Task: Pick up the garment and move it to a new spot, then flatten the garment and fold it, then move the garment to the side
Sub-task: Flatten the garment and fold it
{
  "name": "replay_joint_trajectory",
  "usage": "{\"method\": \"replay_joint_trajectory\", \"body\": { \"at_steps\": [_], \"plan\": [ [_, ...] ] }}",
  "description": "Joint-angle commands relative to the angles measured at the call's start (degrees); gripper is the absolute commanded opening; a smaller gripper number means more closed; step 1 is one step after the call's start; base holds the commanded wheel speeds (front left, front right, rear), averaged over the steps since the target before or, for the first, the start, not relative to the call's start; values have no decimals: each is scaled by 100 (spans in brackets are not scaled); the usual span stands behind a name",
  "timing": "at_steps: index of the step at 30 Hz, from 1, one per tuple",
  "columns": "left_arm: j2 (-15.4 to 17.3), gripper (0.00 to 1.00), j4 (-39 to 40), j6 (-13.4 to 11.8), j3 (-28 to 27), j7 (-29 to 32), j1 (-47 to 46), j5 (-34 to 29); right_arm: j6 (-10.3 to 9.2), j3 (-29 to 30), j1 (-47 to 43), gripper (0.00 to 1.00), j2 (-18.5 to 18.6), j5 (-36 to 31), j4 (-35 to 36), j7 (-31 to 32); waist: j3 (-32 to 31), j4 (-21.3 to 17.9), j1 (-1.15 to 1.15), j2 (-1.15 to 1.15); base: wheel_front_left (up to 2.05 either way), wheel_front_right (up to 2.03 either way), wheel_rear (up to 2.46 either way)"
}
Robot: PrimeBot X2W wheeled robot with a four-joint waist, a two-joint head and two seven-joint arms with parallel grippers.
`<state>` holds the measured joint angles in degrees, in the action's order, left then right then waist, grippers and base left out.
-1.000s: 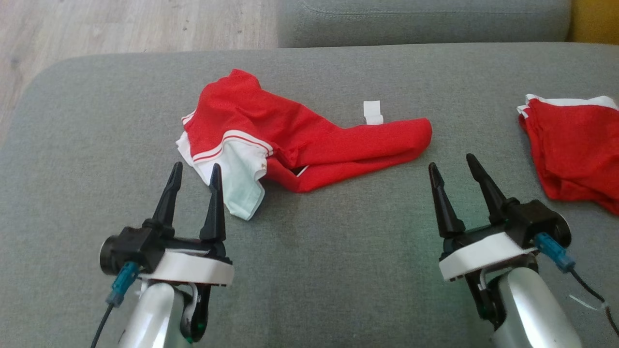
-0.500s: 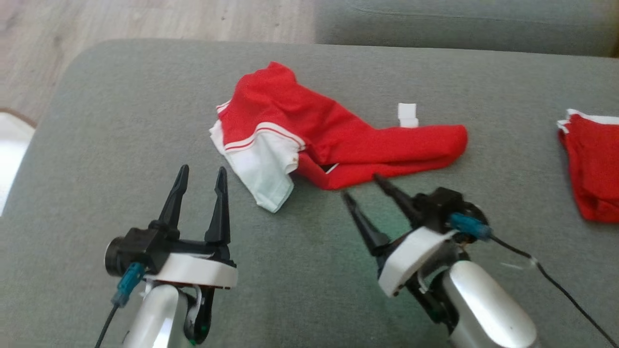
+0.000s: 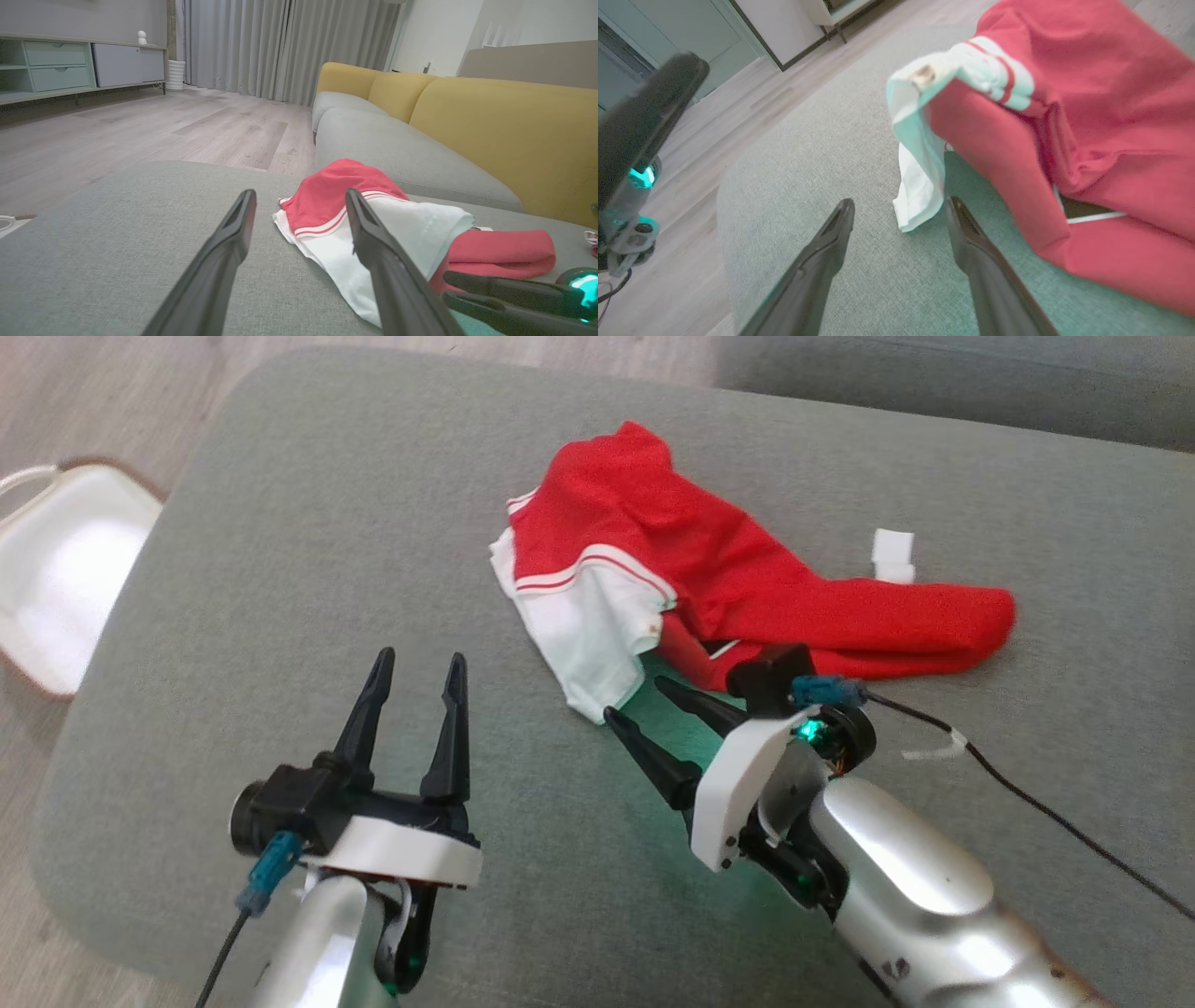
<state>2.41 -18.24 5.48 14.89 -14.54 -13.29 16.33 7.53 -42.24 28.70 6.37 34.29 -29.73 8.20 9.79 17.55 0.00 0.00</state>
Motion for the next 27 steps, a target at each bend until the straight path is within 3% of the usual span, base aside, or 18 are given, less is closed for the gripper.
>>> {"method": "replay_joint_trajectory", "body": {
  "at_steps": [1,8,9,10,20,27],
  "plan": [
    [47,100,161,-33,-130,-46,-256,41,-4,-103,232,100,-102,83,61,24,92,129,0,0,0,0,0],
    [47,100,155,-96,-12,-46,-300,155,-4,-479,681,100,-198,368,-708,-111,167,364,0,0,0,0,0],
    [47,100,158,-105,-6,-46,-293,165,-4,-539,740,44,-218,434,-762,-163,171,377,0,0,0,0,0],
    [47,100,161,-114,-2,-46,-284,172,-4,-606,803,0,-236,497,-790,-235,175,383,0,0,0,0,0],
    [47,100,119,-134,-155,-46,-132,73,-4,-998,1381,0,-314,1197,-273,-1102,-93,202,0,0,0,0,0],
    [47,100,119,-118,-125,-46,-33,56,-4,-477,1844,0,-99,1621,129,-1130,-307,214,0,0,0,0,0]
  ]
}}
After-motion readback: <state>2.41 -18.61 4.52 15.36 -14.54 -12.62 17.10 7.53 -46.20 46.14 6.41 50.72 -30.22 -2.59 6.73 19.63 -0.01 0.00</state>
